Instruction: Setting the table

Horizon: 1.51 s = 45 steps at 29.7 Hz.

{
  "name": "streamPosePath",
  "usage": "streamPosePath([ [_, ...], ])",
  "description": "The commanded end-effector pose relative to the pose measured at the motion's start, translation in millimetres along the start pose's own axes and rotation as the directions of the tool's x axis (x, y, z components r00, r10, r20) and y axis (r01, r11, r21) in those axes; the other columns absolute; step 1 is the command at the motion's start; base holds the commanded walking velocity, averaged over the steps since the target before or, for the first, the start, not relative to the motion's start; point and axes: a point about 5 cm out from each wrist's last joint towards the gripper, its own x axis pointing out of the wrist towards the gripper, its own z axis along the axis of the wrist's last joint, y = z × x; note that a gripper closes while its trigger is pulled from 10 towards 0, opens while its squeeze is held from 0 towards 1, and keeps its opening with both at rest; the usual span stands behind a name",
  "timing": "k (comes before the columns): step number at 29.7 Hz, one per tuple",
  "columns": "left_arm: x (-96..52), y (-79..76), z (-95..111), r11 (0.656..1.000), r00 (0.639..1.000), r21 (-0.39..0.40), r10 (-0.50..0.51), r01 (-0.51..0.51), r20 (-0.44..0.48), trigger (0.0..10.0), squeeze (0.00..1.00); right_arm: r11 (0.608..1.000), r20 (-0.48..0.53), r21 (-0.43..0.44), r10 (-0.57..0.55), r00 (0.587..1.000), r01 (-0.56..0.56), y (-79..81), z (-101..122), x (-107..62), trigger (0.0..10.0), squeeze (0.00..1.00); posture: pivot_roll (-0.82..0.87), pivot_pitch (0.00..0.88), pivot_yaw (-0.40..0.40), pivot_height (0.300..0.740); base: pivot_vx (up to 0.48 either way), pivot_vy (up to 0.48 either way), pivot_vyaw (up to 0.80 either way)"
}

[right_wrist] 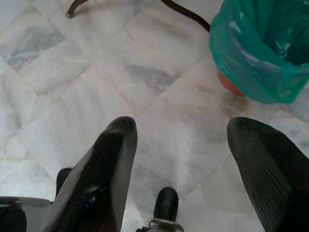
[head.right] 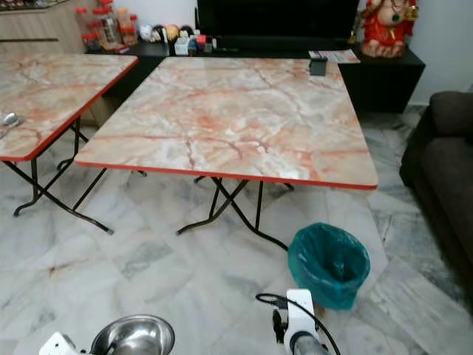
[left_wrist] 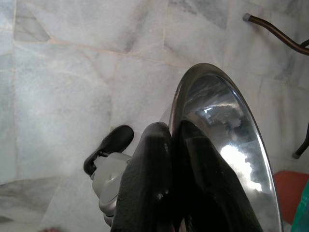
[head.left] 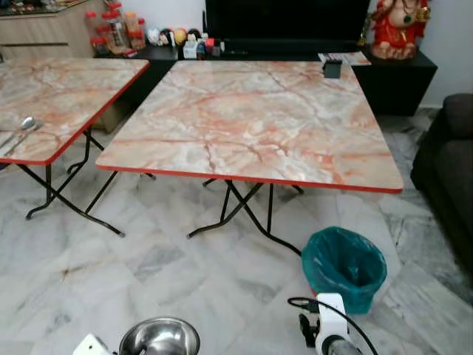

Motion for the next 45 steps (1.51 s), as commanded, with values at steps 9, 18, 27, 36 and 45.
streamPosePath([
  [9, 2.1, -4.5, 10.9, 0.999, 0.999, 0.019, -0.026, 0.026, 0.026, 10.0, 0.0, 1.0, 0.013, -0.007, 0.007, 1.0, -0.007, 1.6, 5.4, 1.5, 10.0, 0.0, 0.02, 0.0, 0.041, 0.74, 0.391, 0.0, 0.0],
  [18, 2.8, -7.3, 16.5, 0.999, 0.998, 0.001, -0.044, 0.044, 0.049, 10.0, 0.0, 1.0, 0.017, 0.005, 0.004, 1.0, -0.004, 3.5, 6.9, 2.0, 10.0, 0.0, 0.02, 0.004, 0.04, 0.74, 0.303, 0.0, 0.0],
  [27, -2.1, 16.2, 22.8, 0.998, 0.988, -0.051, 0.028, -0.021, 0.155, 10.0, 0.0, 1.0, 0.004, -0.007, 0.012, 1.0, -0.012, 4.6, 3.1, 1.3, 10.0, 0.0, 0.05, 0.0, 0.034, 0.74, 0.0, 0.0, 0.0],
  [36, -19.5, 46.6, 95.1, 0.973, 0.818, -0.215, 0.188, -0.081, 0.543, 10.0, 0.0, 0.998, 0.005, -0.052, 0.042, 0.999, -0.042, 7.1, 8.6, 2.9, 10.0, 0.0, 0.12, 0.001, -0.02, 0.74, 0.0, 0.0, 0.0],
  [45, -74.5, 20.7, 211.6, 0.981, 0.417, -0.19, 0.159, 0.033, 0.895, 10.0, 0.0, 0.995, 0.018, -0.079, 0.061, 0.998, -0.06, 10.2, 19.9, 6.0, 10.0, 0.0, 0.16, 0.001, -0.055, 0.74, 0.0, 0.0, 0.0],
])
